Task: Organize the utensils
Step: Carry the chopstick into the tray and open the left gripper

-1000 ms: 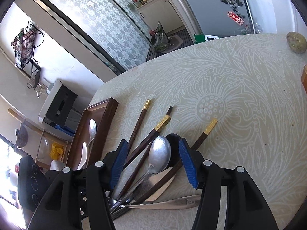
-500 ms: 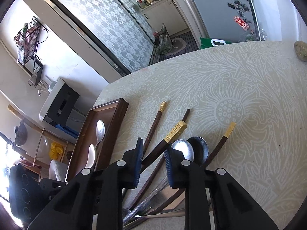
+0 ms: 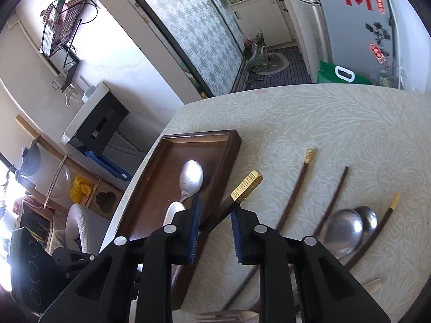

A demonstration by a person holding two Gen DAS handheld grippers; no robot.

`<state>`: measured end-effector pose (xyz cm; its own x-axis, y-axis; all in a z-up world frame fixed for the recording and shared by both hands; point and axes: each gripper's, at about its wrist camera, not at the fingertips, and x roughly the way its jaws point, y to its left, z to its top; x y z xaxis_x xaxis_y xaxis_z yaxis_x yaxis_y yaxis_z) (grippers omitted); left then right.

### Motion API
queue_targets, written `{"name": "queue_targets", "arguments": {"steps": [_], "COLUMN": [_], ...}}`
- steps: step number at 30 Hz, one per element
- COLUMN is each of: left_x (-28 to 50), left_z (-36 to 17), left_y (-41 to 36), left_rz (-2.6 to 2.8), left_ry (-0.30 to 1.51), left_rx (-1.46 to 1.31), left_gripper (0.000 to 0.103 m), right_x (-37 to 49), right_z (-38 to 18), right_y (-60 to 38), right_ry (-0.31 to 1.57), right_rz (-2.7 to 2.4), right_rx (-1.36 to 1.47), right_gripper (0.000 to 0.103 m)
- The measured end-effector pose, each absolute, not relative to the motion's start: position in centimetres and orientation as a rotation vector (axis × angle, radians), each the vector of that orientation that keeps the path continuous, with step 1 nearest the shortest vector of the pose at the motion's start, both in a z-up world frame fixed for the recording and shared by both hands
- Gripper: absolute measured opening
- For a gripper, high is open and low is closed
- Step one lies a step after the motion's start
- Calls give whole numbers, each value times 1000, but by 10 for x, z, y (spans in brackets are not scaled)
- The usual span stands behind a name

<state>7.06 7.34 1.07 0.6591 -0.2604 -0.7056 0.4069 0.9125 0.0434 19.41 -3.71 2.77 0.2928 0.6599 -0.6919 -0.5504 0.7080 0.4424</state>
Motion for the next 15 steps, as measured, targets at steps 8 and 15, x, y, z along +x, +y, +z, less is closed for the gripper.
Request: {"name": "queue_targets", "arguments": {"steps": [8, 15], "left_x": [78, 87], "left_z": [-3, -9], "left_y": [125, 153], "left_rz": [-226, -145], "left_ry": [789, 810], "left_rx": [142, 98], "left_gripper": [7, 9], "right_x": [212, 227], "right_z": [21, -2], "right_y": [54, 112], "right_ry": [999, 1035], "right_rz": [884, 908], "right_rx": [13, -48], "right_gripper": [21, 20]}}
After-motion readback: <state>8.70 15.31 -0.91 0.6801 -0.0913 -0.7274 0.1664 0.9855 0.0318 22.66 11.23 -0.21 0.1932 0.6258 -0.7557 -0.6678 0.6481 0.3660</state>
